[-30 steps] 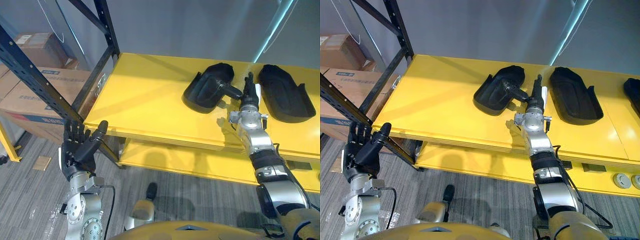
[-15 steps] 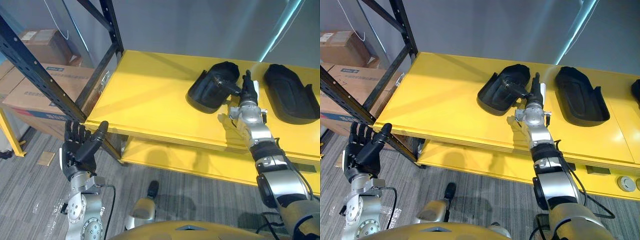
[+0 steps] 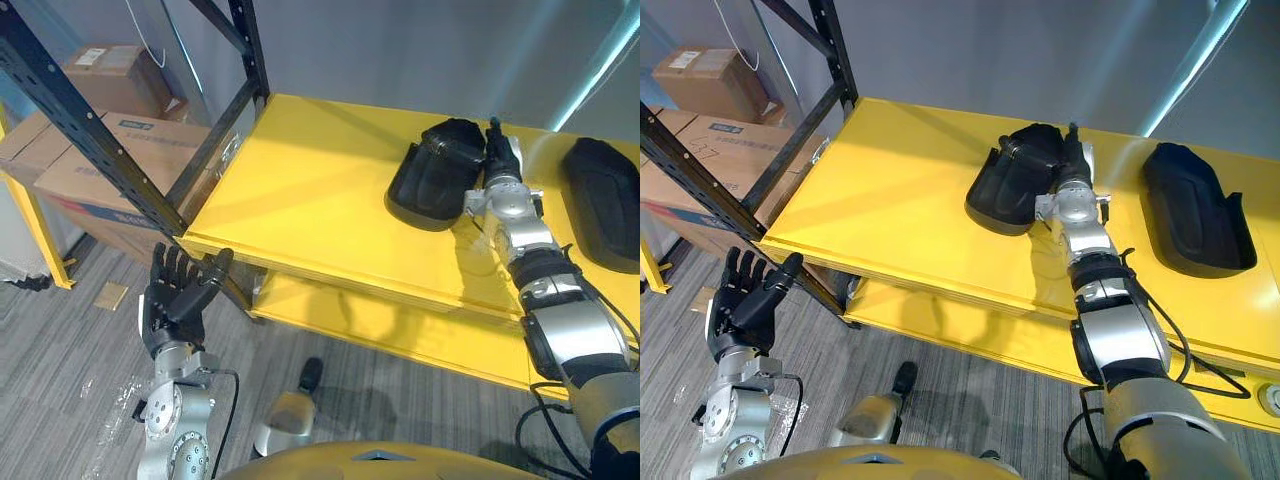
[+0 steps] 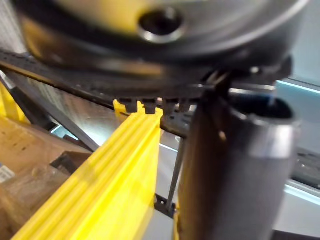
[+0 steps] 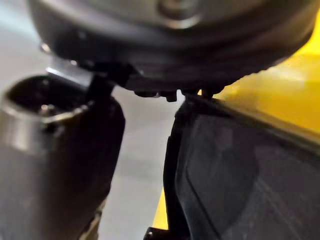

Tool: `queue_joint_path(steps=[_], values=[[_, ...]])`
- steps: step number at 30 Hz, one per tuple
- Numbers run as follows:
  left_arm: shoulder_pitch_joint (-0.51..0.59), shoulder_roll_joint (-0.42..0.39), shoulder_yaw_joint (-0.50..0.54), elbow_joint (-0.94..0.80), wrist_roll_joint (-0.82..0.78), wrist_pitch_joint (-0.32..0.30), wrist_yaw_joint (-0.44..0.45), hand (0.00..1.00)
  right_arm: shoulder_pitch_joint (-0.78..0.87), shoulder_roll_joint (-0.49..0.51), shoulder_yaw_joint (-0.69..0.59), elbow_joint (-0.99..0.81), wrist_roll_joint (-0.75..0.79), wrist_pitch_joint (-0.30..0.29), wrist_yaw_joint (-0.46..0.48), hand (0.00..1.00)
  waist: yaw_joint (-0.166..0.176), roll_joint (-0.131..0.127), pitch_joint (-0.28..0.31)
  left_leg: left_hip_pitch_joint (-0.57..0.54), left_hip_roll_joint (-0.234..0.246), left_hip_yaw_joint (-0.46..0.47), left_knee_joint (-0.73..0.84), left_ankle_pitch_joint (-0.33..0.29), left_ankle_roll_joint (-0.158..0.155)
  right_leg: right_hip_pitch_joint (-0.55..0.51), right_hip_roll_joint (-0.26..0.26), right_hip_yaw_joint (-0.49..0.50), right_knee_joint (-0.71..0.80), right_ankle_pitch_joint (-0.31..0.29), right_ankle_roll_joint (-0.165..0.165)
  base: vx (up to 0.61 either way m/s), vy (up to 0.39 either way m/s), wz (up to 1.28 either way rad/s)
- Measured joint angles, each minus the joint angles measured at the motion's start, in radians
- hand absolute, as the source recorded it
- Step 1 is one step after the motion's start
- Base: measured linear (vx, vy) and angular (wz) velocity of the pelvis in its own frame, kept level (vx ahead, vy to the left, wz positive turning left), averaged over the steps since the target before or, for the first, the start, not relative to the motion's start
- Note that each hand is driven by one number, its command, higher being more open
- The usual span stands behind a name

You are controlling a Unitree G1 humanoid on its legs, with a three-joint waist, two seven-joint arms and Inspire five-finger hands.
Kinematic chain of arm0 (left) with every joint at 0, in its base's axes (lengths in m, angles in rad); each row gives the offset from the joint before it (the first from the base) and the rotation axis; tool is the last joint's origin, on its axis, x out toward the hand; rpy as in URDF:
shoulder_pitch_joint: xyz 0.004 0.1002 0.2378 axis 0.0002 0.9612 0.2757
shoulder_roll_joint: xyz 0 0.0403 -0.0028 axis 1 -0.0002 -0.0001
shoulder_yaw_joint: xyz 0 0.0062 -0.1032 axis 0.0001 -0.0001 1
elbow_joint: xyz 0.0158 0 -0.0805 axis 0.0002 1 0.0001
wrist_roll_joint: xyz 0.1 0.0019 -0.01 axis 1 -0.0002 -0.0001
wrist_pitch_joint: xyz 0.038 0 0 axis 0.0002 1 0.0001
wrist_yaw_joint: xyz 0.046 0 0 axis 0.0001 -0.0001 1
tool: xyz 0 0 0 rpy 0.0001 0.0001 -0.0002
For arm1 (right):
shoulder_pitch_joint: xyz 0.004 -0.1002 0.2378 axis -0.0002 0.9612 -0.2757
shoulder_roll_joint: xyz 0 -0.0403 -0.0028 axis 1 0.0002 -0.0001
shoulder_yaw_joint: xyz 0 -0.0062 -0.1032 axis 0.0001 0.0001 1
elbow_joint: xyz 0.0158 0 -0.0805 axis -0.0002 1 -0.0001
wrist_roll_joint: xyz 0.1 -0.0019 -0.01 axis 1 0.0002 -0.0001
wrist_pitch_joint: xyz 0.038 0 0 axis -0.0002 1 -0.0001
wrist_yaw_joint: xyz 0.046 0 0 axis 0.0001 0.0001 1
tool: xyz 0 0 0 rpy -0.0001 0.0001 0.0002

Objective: Walk over and take three plastic housings, then place them on the shelf

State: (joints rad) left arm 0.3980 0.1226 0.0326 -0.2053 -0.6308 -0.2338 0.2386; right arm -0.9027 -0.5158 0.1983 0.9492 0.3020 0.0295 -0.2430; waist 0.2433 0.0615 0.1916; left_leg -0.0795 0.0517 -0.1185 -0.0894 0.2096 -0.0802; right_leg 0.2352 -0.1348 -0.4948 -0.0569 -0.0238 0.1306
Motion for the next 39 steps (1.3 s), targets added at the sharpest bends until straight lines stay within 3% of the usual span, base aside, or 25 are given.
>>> queue_joint_path(steps=[5,10,12,15,18,21,23,26,31,35,39], values=[[-0.001,0.001,-0.016,0.010,-0.001,0.000,-0.001,1.00,-0.037,-0.019,0.013,0.021,-0.001,-0.020,-0.020,1.00,0.000,0.005,0.003,0.001,0.001,-0.002,0.000,-0.001,0.000,0.001,0.000,-0.002,0.000,0.000,0.000,-0.03,-0.003,0.00],[0.002,0.005,-0.023,0.011,-0.010,0.000,-0.002,1.00,-0.037,-0.022,0.019,-0.004,-0.072,-0.066,-0.123,1.00,-0.003,0.005,0.004,0.001,-0.001,-0.002,0.000,-0.001,0.000,0.000,0.000,-0.002,0.002,0.000,0.001,-0.01,-0.001,0.00],[0.011,0.000,-0.023,0.011,-0.028,-0.001,-0.004,1.00,-0.034,-0.022,0.019,-0.132,-0.107,-0.070,-0.166,1.00,-0.014,0.011,0.008,0.001,-0.003,0.002,0.000,-0.001,0.000,-0.004,-0.004,0.002,0.005,0.000,0.001,-0.02,-0.006,-0.04],[0.013,-0.003,-0.022,0.011,-0.027,-0.001,-0.012,1.00,-0.010,-0.020,0.022,-0.338,-0.138,-0.122,-0.167,1.00,-0.027,0.012,0.009,0.001,-0.005,0.005,0.000,-0.002,-0.001,-0.006,-0.007,0.004,0.006,-0.002,0.003,0.00,-0.006,-0.03],[0.012,-0.011,-0.023,0.010,-0.027,-0.001,-0.027,1.00,0.026,0.009,0.040,-0.541,-0.136,-0.181,-0.122,1.00,-0.031,0.011,0.010,0.009,-0.004,0.011,0.000,-0.003,-0.002,-0.013,-0.012,0.009,0.023,-0.015,0.001,0.00,-0.008,-0.04],[0.012,-0.016,-0.023,0.008,-0.027,-0.001,-0.030,1.00,0.078,0.085,0.082,-0.651,-0.129,-0.200,-0.047,1.00,-0.031,0.009,0.009,0.018,-0.003,0.016,0.000,-0.007,-0.007,-0.017,-0.017,0.015,0.042,-0.029,-0.001,-0.01,-0.023,-0.06],[0.012,-0.027,-0.022,0.005,-0.026,-0.001,-0.032,1.00,0.122,0.133,0.117,-0.676,-0.113,-0.196,0.002,1.00,-0.030,0.008,0.010,0.018,-0.002,0.019,0.000,-0.008,-0.007,-0.019,-0.017,0.018,0.044,-0.029,-0.002,-0.02,-0.015,-0.04],[0.015,-0.035,-0.020,0.004,-0.025,-0.001,-0.031,1.00,0.191,0.217,0.172,-0.677,-0.076,-0.143,0.061,1.00,-0.024,0.003,0.013,0.018,-0.001,0.021,0.000,-0.008,-0.007,-0.022,-0.018,0.020,0.047,-0.029,-0.002,-0.01,-0.005,-0.01],[0.021,-0.048,-0.018,0.004,-0.024,-0.001,-0.026,1.00,0.255,0.334,0.219,-0.642,0.007,-0.073,0.076,1.00,-0.015,-0.010,0.021,0.017,0.000,0.022,0.000,-0.012,-0.012,-0.027,-0.019,0.022,0.055,-0.031,-0.005,-0.01,-0.002,0.00],[0.034,-0.048,-0.020,-0.001,-0.021,-0.001,-0.012,1.00,0.284,0.414,0.249,-0.593,0.019,-0.043,0.012,1.00,-0.009,-0.012,0.020,0.014,0.002,0.022,0.000,-0.015,-0.012,-0.033,-0.018,0.024,0.056,-0.035,-0.011,-0.04,-0.012,-0.01],[0.043,-0.061,-0.031,-0.005,-0.021,-0.001,0.005,1.00,0.344,0.495,0.283,-0.546,-0.016,-0.041,-0.110,1.00,-0.003,-0.014,0.019,0.002,0.002,0.022,0.000,-0.013,-0.012,-0.046,-0.017,0.025,0.057,-0.036,-0.013,-0.01,-0.004,0.00]])
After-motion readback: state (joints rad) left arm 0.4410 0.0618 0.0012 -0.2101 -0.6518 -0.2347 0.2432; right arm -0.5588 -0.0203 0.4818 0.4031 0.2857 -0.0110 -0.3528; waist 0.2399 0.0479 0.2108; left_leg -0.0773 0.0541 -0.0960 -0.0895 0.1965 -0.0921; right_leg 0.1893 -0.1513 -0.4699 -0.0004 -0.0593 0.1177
